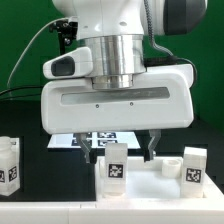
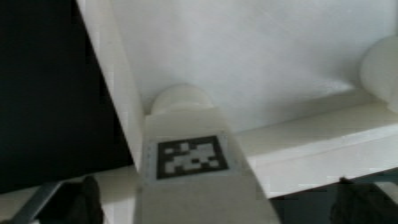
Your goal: Assemble square table
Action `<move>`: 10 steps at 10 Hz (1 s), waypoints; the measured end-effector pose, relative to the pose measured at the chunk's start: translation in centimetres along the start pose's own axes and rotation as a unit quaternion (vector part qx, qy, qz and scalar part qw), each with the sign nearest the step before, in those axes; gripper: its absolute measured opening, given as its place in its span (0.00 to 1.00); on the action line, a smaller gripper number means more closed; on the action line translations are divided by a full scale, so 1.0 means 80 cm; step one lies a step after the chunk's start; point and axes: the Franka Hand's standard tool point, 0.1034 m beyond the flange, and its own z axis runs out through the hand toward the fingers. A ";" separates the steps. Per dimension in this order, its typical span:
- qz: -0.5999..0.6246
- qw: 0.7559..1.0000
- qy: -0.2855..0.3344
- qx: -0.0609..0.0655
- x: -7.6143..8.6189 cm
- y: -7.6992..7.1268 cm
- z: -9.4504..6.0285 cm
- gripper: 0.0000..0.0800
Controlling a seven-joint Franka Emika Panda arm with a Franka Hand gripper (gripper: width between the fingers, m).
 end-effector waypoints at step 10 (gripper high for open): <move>0.528 0.849 -0.001 0.019 -0.004 -0.002 0.004 0.36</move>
Offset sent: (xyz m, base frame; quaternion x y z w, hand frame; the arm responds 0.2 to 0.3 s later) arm 0.0000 0.0000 0.0000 0.0000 0.0000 0.1938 0.9810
